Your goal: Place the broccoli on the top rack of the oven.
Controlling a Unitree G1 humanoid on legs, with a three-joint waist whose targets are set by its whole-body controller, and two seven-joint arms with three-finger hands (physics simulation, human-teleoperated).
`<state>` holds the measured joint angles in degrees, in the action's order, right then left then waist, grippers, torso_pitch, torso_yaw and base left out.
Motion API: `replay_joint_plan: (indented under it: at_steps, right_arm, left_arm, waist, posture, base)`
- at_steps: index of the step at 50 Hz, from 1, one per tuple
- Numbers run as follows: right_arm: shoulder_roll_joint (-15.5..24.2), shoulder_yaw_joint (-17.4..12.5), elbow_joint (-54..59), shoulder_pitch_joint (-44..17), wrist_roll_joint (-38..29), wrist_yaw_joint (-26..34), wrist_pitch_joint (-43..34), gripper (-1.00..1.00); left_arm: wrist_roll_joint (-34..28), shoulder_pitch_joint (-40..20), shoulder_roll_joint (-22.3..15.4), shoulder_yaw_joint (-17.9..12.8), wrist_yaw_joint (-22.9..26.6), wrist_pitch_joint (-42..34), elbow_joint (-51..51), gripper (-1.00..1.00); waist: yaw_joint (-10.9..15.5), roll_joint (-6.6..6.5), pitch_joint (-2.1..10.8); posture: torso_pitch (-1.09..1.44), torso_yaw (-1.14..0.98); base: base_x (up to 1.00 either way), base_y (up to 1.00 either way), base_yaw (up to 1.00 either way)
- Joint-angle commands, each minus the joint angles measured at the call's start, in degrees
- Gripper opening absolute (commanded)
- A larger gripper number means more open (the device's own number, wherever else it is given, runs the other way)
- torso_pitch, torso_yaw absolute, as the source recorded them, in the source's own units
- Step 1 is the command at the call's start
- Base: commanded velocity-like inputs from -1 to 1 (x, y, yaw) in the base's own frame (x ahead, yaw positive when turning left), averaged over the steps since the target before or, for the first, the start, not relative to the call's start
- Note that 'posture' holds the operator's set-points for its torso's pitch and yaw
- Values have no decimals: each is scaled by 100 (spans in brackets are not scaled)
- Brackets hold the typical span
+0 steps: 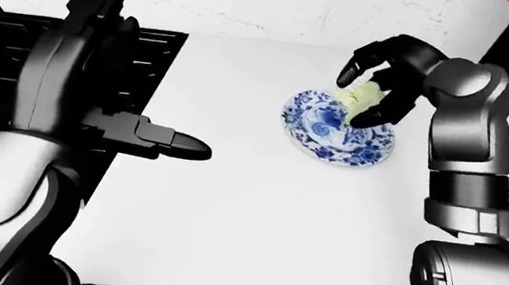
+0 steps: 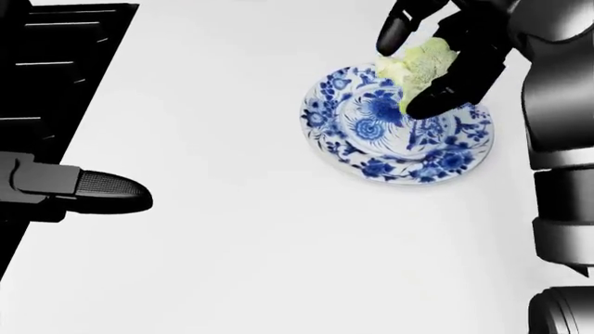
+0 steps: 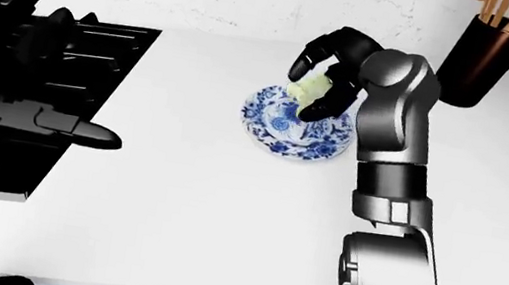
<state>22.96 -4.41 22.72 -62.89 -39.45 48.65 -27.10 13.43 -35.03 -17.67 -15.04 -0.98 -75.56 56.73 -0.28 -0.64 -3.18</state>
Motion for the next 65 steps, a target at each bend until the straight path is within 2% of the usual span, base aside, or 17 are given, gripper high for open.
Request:
replay_joint_plan:
  at_steps: [1, 4, 15, 20, 21, 23, 31, 34, 40, 43, 45, 46, 53, 56, 62, 64, 65]
  right_arm:
    - [101, -92, -394, -261, -15, 19, -123, -73]
    - [35, -173, -913, -210, 44, 31, -481, -98]
    - [-374, -177, -3428, 153, 398, -364, -2512, -100]
    - [-633, -637, -4187, 9, 1030, -1652, -3299, -100]
    - [-928, -998, -4461, -156, 1460, -2041, -3680, -100]
    - [-181, -181, -4759, 200, 1625, -1762, -3844, -100]
    - [-557, -707, -6226, 530, 2346, -3016, -4514, -100]
    - [-384, -707, -6277, 779, 2714, -3232, -4352, -100]
    - [-327, -637, -6416, 1097, 3205, -3582, -4321, -100]
    - [-294, -626, -6389, 1099, 3303, -3732, -4326, -100]
    - [-278, -587, -6438, 1045, 3362, -3791, -4406, -100]
    - [-234, -515, -6461, 1052, 3390, -3772, -4389, -100]
    - [-203, -565, -6499, 1074, 3515, -3838, -4391, -100]
    - [-204, -568, -6514, 1039, 3553, -3876, -4403, -100]
    - [-120, -431, -6547, 1042, 3540, -3810, -4350, -100]
    - [-158, -462, -6534, 1023, 3529, -3799, -4349, -100]
    - [-142, -428, -6538, 1038, 3516, -3781, -4333, -100]
  left_arm:
    - [-56, -174, -34, -30, -29, 118, 100, 100]
    - [-55, -251, -13, -85, -36, 28, 144, 100]
    - [220, -363, 162, -264, -211, -239, 327, 100]
    - [714, -184, -47, -331, -517, -97, 327, 100]
    - [811, -177, -79, -341, -603, -96, 327, 100]
    - [988, -151, -135, -342, -756, -72, 327, 100]
    - [1547, 236, -356, -326, -1233, 267, 327, 100]
    - [1483, 15, -495, -390, -1135, 144, 220, 100]
    - [1134, -129, -355, -177, -990, 81, 212, 100]
    - [1009, -139, -362, -224, -872, 95, 181, 100]
    - [939, -132, -337, -237, -812, 89, 176, 100]
    - [908, -133, -316, -241, -783, 84, 181, 100]
    - [708, -147, -254, -231, -622, -10, 239, 100]
    - [618, -119, -238, -213, -570, 23, 224, 100]
    - [495, -120, -175, -252, -450, -52, 294, 100]
    - [451, -110, -167, -244, -416, -49, 296, 100]
    - [423, -96, -173, -236, -397, -45, 299, 100]
  waist:
    - [-6, 3, 150]
    - [-4, 11, 137]
    - [24, 19, 93]
    - [30, 1, 85]
    - [32, 0, 89]
    - [36, -3, 93]
    - [50, -11, 61]
    - [28, -42, 417]
    - [-14, -244, 324]
    - [-91, -93, 325]
    - [-143, 393, 256]
    - [-158, 469, 329]
    - [-191, 359, 373]
    - [-217, 445, 302]
    - [-419, -37, 95]
    - [-461, -407, 122]
    - [-465, -754, 251]
  posture:
    - [0, 0]
    - [0, 0]
    - [0, 0]
    - [0, 0]
    - [0, 0]
    - [0, 0]
    - [0, 0]
    - [0, 0]
    - [0, 0]
    - [0, 0]
    - [0, 0]
    - [0, 0]
    - [0, 0]
    - [0, 0]
    - [0, 0]
    - [0, 0]
    - [0, 0]
  base:
    - [0, 0, 0]
    - [0, 0, 0]
    - [0, 0, 0]
    - [0, 0, 0]
    - [0, 0, 0]
    - [0, 0, 0]
    - [0, 0, 0]
    - [-54, 0, 0]
    - [-76, 0, 0]
    - [-65, 5, 0]
    - [-71, 30, 0]
    - [-70, 34, 0]
    - [-71, 38, 0]
    - [-71, 82, 0]
    - [-28, 100, 0]
    - [0, 100, 0]
    - [0, 100, 0]
